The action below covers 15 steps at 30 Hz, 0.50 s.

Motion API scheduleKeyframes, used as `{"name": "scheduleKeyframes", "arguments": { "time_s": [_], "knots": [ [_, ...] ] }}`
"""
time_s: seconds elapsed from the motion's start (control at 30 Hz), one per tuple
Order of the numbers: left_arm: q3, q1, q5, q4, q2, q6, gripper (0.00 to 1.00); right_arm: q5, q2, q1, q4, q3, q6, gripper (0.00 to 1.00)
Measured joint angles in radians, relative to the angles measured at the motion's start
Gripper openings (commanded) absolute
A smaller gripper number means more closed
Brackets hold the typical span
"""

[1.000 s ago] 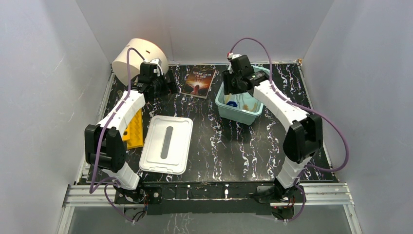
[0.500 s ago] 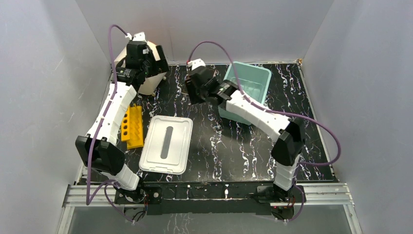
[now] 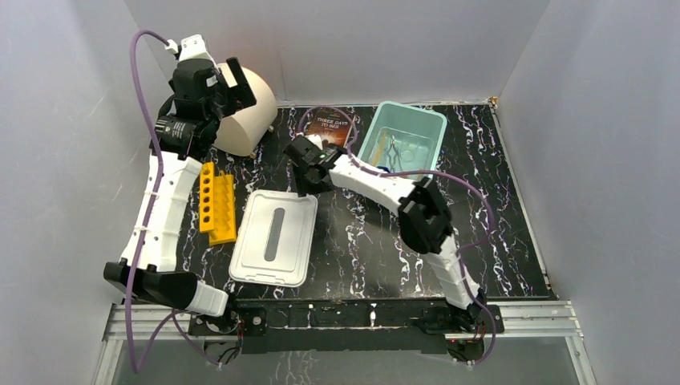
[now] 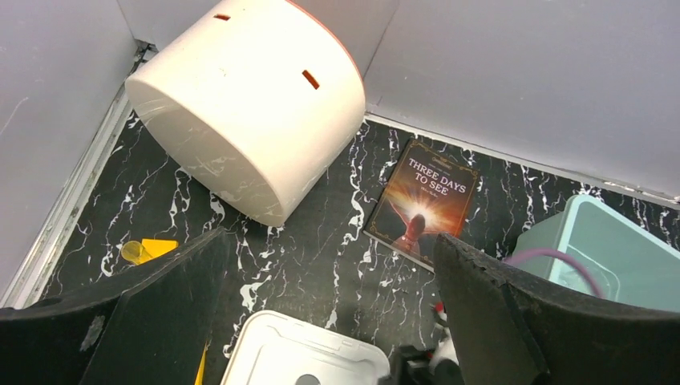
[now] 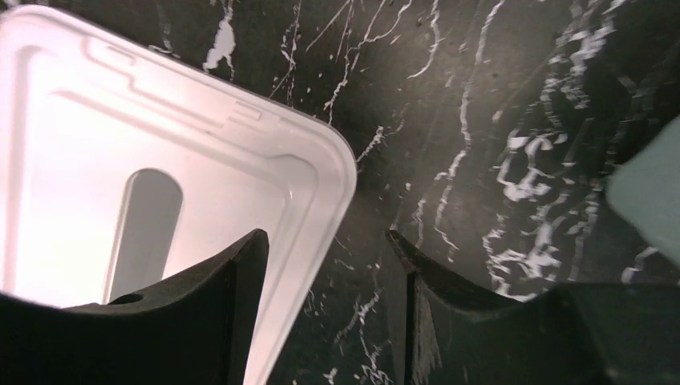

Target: Organize the chemistry lab equipment

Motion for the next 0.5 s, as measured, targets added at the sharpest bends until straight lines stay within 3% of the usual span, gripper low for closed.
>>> {"name": "scheduleKeyframes", "arguments": {
  "time_s": [0.17, 0.5],
  "knots": [
    [-0.032, 0.000, 0.007, 0.000, -0.042, 0.000, 0.98, 0.008, 0.163, 0.024, -0.106, 0.109, 0.084, 0.60],
    [-0.078, -0.020, 0.025, -0.007, -0.047, 0.008, 0.98, -0.009, 0.171, 0.063, -0.155, 0.103, 0.174, 0.52]
  ]
}}
